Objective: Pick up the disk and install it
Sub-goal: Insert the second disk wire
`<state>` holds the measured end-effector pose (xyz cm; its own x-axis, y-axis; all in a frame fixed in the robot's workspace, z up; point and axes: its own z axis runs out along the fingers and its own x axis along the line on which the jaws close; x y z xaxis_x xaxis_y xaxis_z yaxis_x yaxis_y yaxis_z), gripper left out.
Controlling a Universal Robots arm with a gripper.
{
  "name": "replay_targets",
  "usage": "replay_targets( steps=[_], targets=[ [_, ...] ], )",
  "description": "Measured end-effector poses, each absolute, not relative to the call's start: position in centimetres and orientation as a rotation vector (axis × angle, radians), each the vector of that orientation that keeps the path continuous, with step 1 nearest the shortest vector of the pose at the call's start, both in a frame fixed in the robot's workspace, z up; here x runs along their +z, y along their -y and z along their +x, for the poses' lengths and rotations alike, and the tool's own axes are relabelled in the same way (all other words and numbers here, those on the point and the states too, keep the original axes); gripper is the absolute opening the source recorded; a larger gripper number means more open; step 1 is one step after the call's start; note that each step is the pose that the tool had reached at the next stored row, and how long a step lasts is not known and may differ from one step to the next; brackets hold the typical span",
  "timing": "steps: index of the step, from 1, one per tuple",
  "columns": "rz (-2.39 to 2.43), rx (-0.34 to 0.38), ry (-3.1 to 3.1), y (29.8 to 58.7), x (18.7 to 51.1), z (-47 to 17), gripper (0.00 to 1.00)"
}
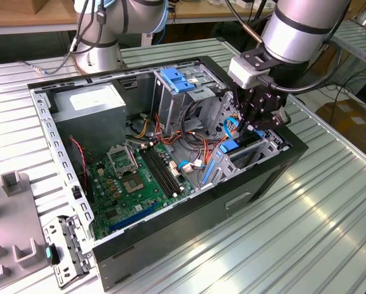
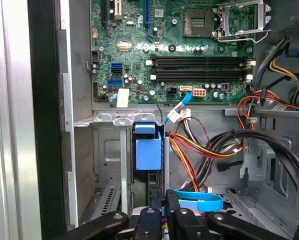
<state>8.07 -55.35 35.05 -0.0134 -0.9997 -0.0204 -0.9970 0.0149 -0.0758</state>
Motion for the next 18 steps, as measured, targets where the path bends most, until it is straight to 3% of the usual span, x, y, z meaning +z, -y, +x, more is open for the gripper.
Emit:
replay_targets(
  steps=[18],
  targets=[
    [-2.136,-0.075,-2.167,56.15,34.70,7.60,0.16]
  ],
)
